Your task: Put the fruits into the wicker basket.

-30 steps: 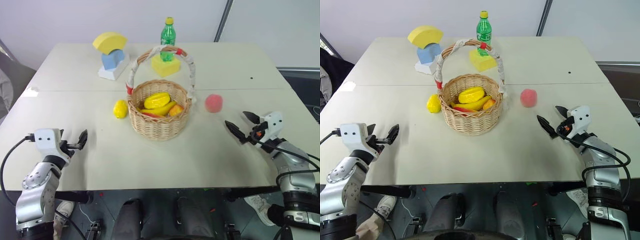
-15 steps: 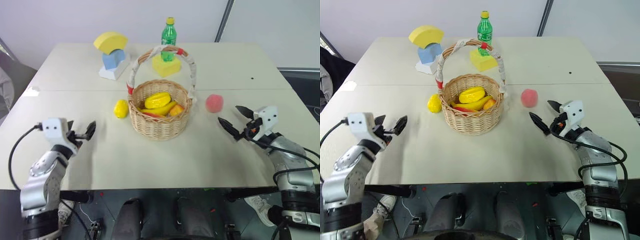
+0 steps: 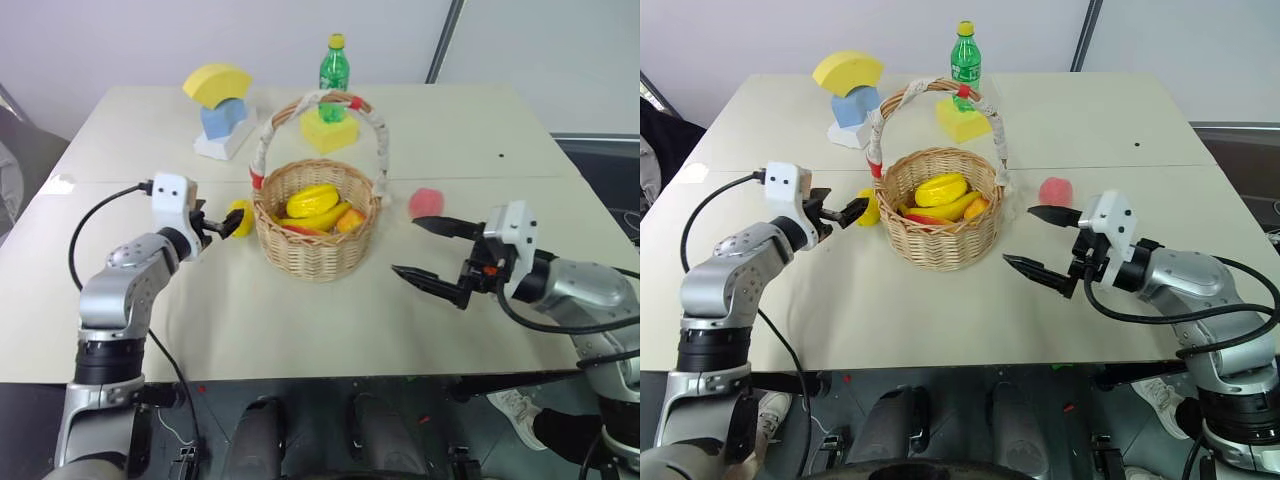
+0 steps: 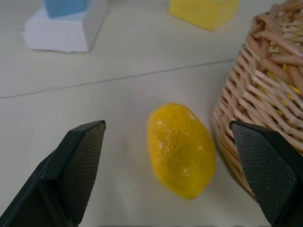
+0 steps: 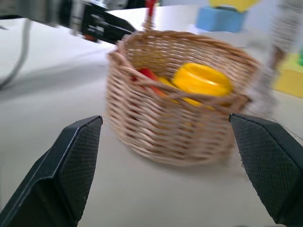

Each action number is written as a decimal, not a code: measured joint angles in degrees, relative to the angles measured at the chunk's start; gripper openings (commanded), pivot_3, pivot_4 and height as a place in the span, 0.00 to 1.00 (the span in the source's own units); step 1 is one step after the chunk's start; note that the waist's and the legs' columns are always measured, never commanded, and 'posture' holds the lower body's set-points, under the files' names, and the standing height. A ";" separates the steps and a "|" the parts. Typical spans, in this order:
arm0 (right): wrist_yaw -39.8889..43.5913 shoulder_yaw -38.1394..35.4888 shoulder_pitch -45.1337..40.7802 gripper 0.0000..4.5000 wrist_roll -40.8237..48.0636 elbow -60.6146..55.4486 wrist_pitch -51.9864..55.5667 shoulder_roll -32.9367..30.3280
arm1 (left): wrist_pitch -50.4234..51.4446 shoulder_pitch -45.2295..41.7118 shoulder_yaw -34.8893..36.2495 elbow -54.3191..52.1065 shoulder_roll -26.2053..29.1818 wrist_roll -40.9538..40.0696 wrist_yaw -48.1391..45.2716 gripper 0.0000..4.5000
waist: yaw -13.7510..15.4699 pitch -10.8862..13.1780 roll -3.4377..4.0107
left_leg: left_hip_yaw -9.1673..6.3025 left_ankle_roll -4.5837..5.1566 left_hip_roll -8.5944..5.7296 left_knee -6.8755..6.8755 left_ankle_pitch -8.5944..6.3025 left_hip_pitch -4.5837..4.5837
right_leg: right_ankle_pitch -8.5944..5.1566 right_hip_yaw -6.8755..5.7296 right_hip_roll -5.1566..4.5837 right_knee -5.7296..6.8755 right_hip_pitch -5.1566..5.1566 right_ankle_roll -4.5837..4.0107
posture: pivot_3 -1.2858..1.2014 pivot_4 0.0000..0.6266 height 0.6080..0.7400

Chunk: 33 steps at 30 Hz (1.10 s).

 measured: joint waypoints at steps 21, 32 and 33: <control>-1.78 2.02 -0.57 1.00 0.03 -2.31 -0.12 1.73 | 0.06 -5.75 -3.76 10.98 -3.25 6.04 0.47 0.49 | 0.08 0.01 -0.04 | -0.03 0.00 -0.01 0.02 0.00 -0.07 | 0.01 -0.01 -0.01 -0.01 -0.02 0.01 | 0.52 0.24 1.00; -2.36 1.54 -1.25 1.00 0.00 -2.57 -0.05 1.62 | -2.79 8.07 12.24 -3.06 4.74 -5.15 -10.52 0.49 | -0.27 0.04 -0.08 | 0.01 0.00 0.09 -0.04 0.00 -0.11 | 0.00 -0.05 -0.08 0.03 -0.14 -0.01 | 0.52 0.24 1.00; -2.25 1.46 -1.45 1.00 0.00 -2.27 -0.05 1.61 | -1.02 10.52 14.85 -7.35 6.38 -9.65 -13.81 0.49 | -0.23 0.05 -0.10 | 0.01 -0.01 0.09 -0.04 0.00 -0.14 | 0.00 -0.08 -0.09 0.02 -0.15 -0.02 | 0.52 0.24 1.00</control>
